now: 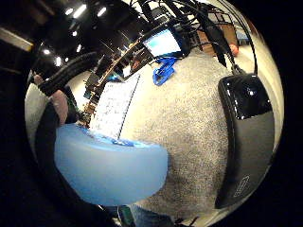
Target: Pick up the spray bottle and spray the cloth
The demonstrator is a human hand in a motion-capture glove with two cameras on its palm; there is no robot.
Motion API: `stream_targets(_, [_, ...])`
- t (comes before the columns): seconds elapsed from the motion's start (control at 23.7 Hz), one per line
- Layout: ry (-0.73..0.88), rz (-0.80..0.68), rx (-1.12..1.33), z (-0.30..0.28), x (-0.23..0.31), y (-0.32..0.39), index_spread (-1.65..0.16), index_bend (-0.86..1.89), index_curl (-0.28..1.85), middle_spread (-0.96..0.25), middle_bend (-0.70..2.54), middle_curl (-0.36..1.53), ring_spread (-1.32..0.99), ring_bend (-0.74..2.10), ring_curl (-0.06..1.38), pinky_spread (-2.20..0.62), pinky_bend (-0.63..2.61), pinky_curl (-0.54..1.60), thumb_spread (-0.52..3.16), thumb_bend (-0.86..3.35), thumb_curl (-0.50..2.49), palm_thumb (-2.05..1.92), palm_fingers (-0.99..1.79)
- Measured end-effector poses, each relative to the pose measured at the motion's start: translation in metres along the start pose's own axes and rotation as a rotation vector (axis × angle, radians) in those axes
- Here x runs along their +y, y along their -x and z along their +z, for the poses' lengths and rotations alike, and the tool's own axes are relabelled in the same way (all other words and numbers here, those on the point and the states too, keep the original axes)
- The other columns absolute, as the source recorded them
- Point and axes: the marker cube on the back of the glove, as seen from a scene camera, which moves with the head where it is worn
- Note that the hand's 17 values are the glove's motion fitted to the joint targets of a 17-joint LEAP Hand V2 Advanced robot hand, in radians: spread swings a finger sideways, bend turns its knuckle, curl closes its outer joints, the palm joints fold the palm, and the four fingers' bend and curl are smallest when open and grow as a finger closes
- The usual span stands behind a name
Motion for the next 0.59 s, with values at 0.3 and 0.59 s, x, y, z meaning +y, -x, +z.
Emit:
stream_targets(0.3, [-0.001,-0.018,0.057,0.0078,-0.0026,0.0063,-0.26,0.28,0.42,-0.11,0.54,0.50,-0.17,0.58,0.43,-0.09,0.43,0.31,0.41,-0.02,0.67,1.12,1.29])
stream_targets(0.59, [-0.015,-0.008,0.064,0.0082,-0.0059,0.0062,-0.26,0.30,0.46,-0.12,0.56,0.52,-0.19,0.60,0.45,-0.11,0.44,0.33,0.31,-0.02,0.70,1.13,1.29])
